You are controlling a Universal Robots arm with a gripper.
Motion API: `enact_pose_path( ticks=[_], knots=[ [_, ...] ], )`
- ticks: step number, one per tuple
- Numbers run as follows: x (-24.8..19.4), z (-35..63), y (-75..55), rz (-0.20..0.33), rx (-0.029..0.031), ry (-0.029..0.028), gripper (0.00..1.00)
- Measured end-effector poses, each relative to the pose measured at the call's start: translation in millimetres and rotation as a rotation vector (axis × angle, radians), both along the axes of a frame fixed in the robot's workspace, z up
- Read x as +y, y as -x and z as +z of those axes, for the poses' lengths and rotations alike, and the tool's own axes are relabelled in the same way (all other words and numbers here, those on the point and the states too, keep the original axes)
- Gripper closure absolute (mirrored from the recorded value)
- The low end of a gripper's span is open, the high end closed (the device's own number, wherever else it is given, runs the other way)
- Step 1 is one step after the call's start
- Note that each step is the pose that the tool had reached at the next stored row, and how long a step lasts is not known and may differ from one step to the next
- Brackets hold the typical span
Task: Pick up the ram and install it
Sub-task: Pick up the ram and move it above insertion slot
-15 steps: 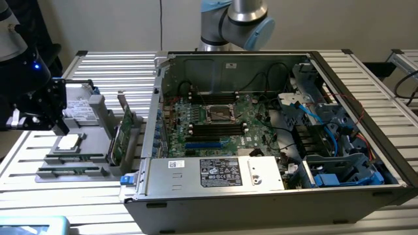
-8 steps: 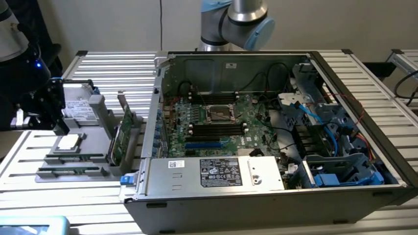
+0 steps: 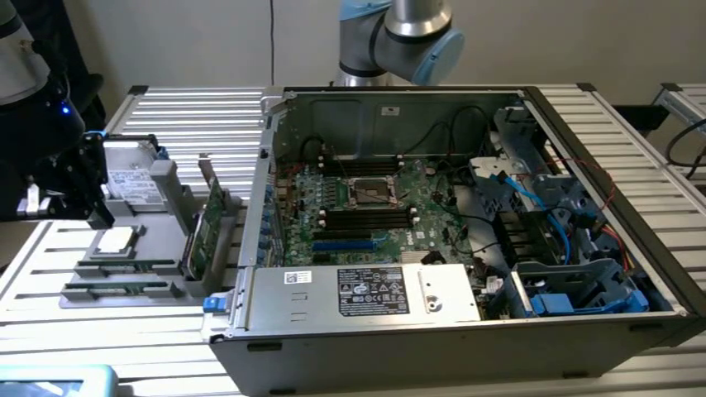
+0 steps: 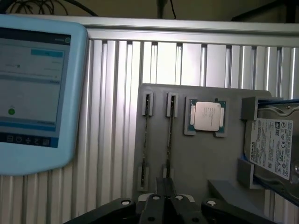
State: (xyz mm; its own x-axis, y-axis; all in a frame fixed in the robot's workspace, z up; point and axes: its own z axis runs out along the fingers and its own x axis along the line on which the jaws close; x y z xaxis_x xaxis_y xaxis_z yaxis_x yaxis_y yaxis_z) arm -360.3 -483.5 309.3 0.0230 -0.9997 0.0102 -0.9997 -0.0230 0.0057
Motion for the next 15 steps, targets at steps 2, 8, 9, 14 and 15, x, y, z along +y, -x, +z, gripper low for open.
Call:
enact_pose_path(
  ticks=[2, 8, 9, 14, 15],
  knots=[
    [0.0, -0.1, 0.0, 0.000, -0.0001, 0.0000, 0.89],
    [-0.1, -2.1, -0.1, 0.000, -0.0003, 0.0007, 0.70],
    [-0.2, -3.9, -0.1, 0.000, -0.0001, 0.0016, 0.70],
    [-0.1, -13.0, 6.5, 0.000, -0.0001, 0.0018, 0.64],
    [-0.2, -14.8, 10.1, 0.000, -0.0002, 0.0018, 0.64]
  ],
)
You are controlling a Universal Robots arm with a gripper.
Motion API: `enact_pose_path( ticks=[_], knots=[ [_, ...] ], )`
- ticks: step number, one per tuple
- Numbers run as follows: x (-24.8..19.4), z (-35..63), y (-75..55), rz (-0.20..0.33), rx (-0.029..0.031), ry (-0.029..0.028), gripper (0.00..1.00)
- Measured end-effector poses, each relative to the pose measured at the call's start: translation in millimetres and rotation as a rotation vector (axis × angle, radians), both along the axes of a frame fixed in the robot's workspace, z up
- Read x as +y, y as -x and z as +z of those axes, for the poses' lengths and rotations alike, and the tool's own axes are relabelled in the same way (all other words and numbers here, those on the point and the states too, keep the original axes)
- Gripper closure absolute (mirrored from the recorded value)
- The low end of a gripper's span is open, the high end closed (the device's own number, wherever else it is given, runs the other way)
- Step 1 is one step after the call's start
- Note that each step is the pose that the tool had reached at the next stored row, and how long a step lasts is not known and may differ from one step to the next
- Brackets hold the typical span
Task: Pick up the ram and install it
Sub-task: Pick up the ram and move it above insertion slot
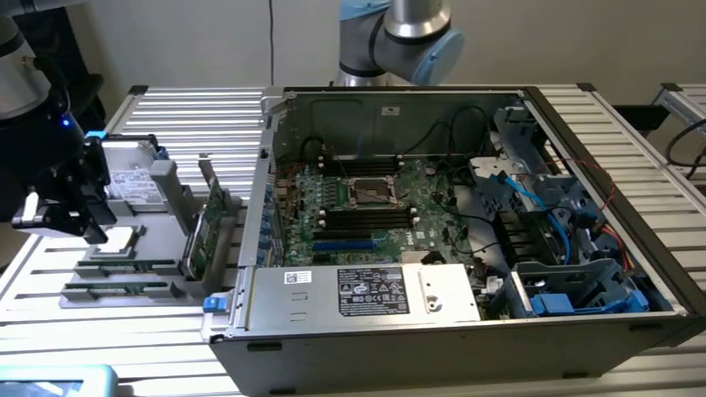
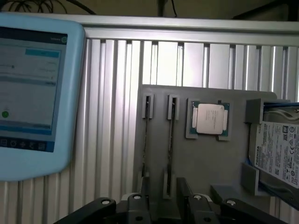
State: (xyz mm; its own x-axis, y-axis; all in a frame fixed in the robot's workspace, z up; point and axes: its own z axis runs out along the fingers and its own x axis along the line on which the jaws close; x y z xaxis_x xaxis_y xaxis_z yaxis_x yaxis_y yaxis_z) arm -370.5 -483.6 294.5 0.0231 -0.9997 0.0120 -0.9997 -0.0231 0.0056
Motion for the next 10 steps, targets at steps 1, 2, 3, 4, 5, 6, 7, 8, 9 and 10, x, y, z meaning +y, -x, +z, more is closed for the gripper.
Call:
enact_pose_path(
  ticks=[1, 2, 3, 4, 5, 6, 7, 8, 9, 10],
  knots=[
    [0.0, -1.7, 2.5, 0.000, 0.0002, 0.0001, 0.64],
    [-0.1, -3.6, 3.2, 0.000, 0.0002, 0.0000, 0.64],
    [-0.3, -5.4, 3.3, 0.000, 0.0003, 0.0000, 0.64],
    [-0.6, -7.3, 3.4, 0.000, 0.0003, 0.0000, 0.64],
    [-0.8, -9.1, 3.3, 0.000, 0.0002, -0.0001, 0.64],
    [-1.1, -10.9, 3.4, 0.000, 0.0003, 0.0000, 0.64],
    [-1.4, -12.7, 3.3, 0.000, 0.0003, 0.0000, 0.64],
    [-2.4, -14.4, 3.3, 0.000, 0.0004, 0.0001, 0.64],
    [-4.0, -16.2, 3.4, 0.000, 0.0004, 0.0001, 0.64],
    [-5.7, -18.1, 3.3, 0.000, 0.0004, 0.0001, 0.64]
  ],
)
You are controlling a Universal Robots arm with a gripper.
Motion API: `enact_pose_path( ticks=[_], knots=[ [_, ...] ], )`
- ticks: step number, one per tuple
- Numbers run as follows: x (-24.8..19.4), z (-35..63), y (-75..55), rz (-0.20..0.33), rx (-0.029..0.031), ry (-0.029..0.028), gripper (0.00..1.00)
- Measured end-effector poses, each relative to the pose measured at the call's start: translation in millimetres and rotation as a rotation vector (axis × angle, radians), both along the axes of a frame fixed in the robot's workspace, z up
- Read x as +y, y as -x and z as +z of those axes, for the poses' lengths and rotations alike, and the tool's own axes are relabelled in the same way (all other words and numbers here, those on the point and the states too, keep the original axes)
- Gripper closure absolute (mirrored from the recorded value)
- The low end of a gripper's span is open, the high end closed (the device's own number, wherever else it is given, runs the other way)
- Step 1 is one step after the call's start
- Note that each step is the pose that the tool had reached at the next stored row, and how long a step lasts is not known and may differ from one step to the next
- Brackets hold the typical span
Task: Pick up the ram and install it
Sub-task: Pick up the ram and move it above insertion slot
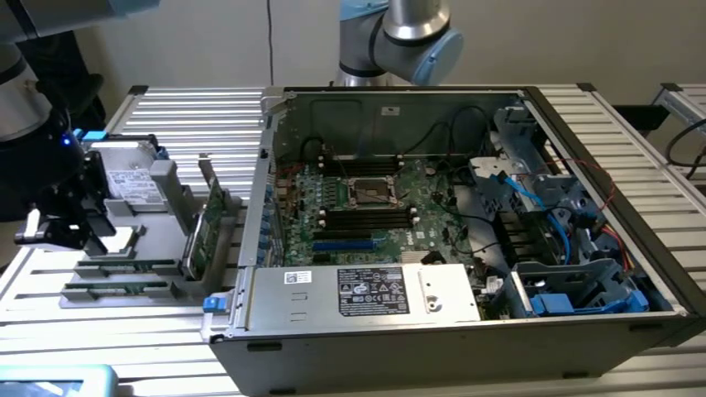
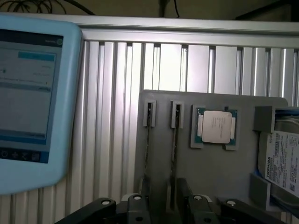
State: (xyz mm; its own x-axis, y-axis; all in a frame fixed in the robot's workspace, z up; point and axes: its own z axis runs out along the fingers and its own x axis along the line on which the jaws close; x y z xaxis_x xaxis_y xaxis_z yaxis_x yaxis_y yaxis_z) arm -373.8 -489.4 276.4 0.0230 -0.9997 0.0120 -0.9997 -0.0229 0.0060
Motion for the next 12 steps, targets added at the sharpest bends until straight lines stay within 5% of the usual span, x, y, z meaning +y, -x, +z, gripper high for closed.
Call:
enact_pose_path(
  ticks=[4, 12],
  knots=[
    [-5.8, -7.4, -1.6, 0.000, -0.0002, -0.0002, 0.64],
    [-10.4, -21.8, -9.1, -0.001, 0.0000, -0.0004, 0.64]
  ],
)
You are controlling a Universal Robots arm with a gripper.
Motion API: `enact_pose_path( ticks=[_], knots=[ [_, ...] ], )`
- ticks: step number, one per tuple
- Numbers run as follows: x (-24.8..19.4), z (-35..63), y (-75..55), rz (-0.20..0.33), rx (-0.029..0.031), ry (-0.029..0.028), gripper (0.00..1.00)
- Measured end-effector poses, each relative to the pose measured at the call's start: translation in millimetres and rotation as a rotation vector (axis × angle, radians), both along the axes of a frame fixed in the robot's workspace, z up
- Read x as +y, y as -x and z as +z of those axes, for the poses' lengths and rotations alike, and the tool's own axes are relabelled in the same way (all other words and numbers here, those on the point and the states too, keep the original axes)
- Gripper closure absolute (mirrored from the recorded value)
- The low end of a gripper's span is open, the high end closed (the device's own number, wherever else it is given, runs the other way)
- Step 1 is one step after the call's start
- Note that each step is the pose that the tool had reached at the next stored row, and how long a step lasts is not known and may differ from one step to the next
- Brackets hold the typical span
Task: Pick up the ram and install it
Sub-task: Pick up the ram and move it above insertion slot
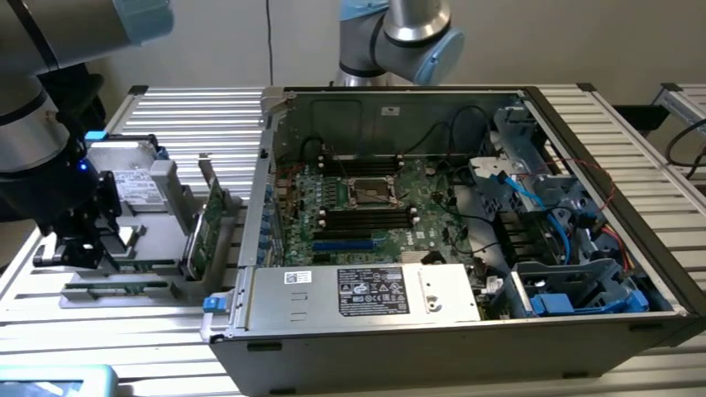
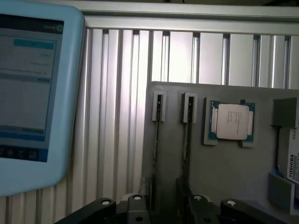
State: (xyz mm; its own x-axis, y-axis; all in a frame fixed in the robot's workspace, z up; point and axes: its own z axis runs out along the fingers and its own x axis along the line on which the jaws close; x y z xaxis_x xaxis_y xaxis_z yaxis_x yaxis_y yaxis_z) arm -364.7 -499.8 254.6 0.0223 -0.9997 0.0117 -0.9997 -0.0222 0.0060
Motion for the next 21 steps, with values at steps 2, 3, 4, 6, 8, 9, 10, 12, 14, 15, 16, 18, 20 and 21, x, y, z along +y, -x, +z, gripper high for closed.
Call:
enact_pose_path(
  ticks=[2, 3, 4, 6, 8, 9, 10, 12, 14, 15, 16, 18, 20, 21],
  knots=[
    [-2.1, -3.5, -0.1, 0.000, 0.0001, 0.0001, 0.64],
    [-3.1, -5.6, -0.2, 0.000, -0.0001, 0.0000, 0.64],
    [-4.0, -7.4, -0.2, 0.000, -0.0001, -0.0001, 0.64],
    [-5.4, -11.1, -0.2, 0.000, -0.0001, -0.0003, 0.64],
    [-6.2, -14.6, -0.2, 0.000, 0.0000, -0.0005, 0.64],
    [-6.2, -16.5, -0.3, 0.000, 0.0000, -0.0007, 0.64],
    [-6.2, -18.2, -0.6, 0.000, 0.0000, -0.0007, 0.64],
    [-6.2, -21.8, -1.5, 0.000, 0.0001, -0.0009, 0.64],
    [-5.3, -25.6, -1.6, 0.000, 0.0005, -0.0008, 0.64],
    [-5.3, -27.5, -1.6, 0.000, 0.0004, -0.0009, 0.64],
    [-5.3, -29.1, -1.6, 0.000, 0.0005, -0.0009, 0.64],
    [-5.3, -32.8, -1.6, 0.000, 0.0006, -0.0009, 0.64],
    [-5.2, -36.6, -1.6, 0.000, 0.0011, -0.0011, 0.64],
    [-5.2, -38.2, -1.5, 0.000, 0.0015, -0.0011, 0.64]
  ],
)
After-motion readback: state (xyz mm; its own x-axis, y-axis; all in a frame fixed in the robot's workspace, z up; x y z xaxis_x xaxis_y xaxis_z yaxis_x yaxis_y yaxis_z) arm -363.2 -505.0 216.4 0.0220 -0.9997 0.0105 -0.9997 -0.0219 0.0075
